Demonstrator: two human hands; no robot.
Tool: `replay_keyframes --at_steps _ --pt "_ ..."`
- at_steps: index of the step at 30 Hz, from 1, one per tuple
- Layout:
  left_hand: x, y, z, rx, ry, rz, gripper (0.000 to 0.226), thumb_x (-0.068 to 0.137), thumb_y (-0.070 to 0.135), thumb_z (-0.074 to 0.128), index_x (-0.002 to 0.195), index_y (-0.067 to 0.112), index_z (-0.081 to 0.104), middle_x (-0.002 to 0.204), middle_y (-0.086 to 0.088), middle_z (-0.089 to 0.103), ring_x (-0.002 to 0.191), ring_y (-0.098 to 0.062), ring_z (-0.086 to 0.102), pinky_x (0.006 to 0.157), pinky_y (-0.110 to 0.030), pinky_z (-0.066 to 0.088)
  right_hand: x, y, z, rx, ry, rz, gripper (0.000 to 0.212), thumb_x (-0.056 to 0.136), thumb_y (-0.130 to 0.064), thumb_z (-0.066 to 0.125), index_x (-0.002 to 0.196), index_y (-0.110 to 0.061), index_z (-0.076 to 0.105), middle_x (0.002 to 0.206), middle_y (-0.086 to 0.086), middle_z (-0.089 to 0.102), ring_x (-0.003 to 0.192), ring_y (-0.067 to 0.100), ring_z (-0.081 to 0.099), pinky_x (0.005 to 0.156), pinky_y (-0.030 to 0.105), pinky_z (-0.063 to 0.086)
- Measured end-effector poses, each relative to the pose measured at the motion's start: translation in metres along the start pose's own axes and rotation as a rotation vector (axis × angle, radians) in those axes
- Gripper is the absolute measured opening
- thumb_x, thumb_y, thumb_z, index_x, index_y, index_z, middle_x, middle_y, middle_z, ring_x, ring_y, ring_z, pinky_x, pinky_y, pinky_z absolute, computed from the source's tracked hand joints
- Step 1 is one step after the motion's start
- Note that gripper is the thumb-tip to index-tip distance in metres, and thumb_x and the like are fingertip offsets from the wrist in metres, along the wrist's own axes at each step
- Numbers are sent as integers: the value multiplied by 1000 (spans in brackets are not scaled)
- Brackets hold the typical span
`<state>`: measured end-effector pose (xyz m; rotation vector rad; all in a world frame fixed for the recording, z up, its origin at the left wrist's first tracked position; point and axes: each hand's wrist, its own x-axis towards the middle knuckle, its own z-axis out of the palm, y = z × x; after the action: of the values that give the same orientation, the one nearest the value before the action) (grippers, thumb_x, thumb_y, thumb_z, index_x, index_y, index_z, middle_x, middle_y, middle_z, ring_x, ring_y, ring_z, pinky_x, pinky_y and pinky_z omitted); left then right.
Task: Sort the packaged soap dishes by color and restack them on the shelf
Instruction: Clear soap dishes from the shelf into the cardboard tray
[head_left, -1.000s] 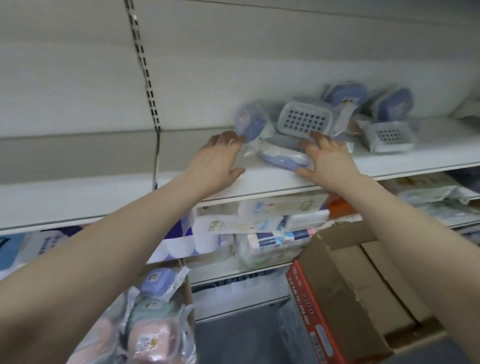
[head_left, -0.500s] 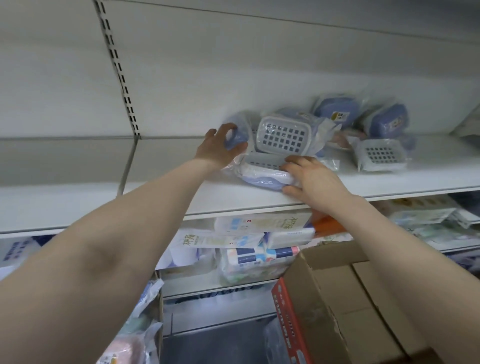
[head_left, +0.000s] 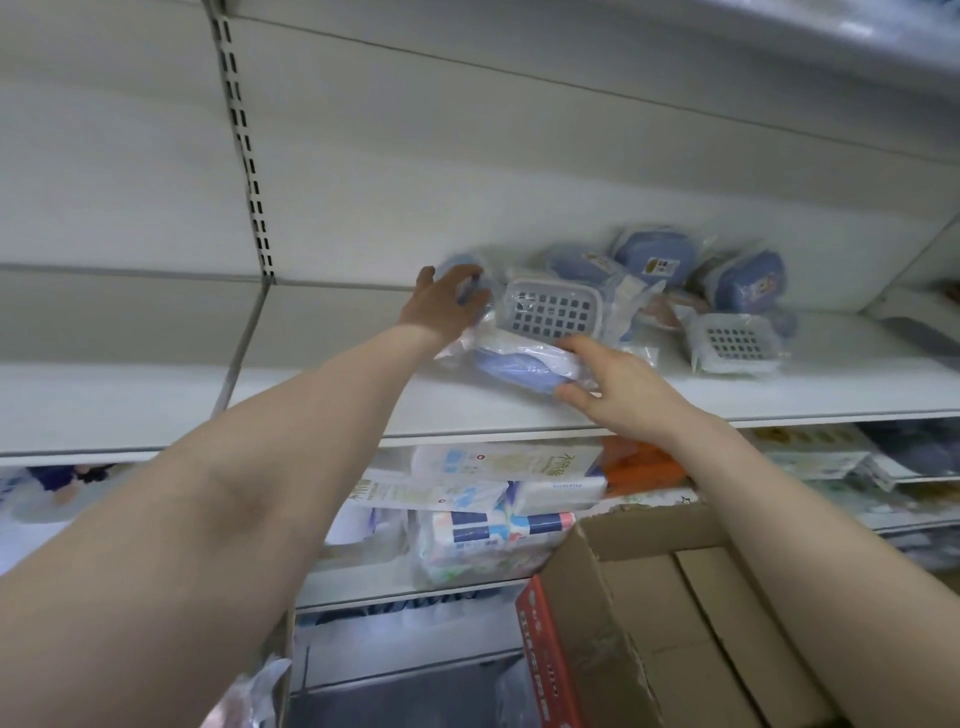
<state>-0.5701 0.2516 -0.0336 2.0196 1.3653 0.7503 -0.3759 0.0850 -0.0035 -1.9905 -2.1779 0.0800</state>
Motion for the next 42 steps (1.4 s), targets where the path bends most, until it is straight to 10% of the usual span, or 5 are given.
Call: replay_keyframes --at_steps 5,10,21,26,42 --pt "-4 -6 -9 9 8 45 46 75 63 50 114 40 56 141 -3 43 128 -18 43 103 -30 37 2 9 0 315 52 168 54 96 -43 54 144 -24 37 144 3 50 126 26 51 102 41 43" --pt "-10 -16 -12 126 28 -42 55 90 60 50 140 44 34 159 -6 7 123 -33 52 104 -35 39 16 11 5 544 152 349 48 96 -47 50 138 -25 42 137 4 53 119 28 54 98 50 47" --pt "5 -14 0 508 -34 175 46 94 53 27 137 45 39 157 -5 18 135 -38 32 106 -43 34 40 4 28 -381 535 66 37 75 -20 62 111 -18 70 100 10 68 89 35 61 74 40 43" --pt "6 -11 5 479 -35 96 50 85 64 33 119 32 50 136 -9 40 127 -32 36 98 -42 33 35 6 40 -360 344 47 89 69 -72 54 137 -14 50 124 10 61 110 31 57 88 46 40" --pt "-44 -64 -59 490 128 -106 30 82 55 51 108 42 48 130 -5 38 115 -36 47 94 -39 40 52 -4 43 -284 616 167 83 65 -58 59 136 -15 49 119 14 63 110 36 57 99 61 33"
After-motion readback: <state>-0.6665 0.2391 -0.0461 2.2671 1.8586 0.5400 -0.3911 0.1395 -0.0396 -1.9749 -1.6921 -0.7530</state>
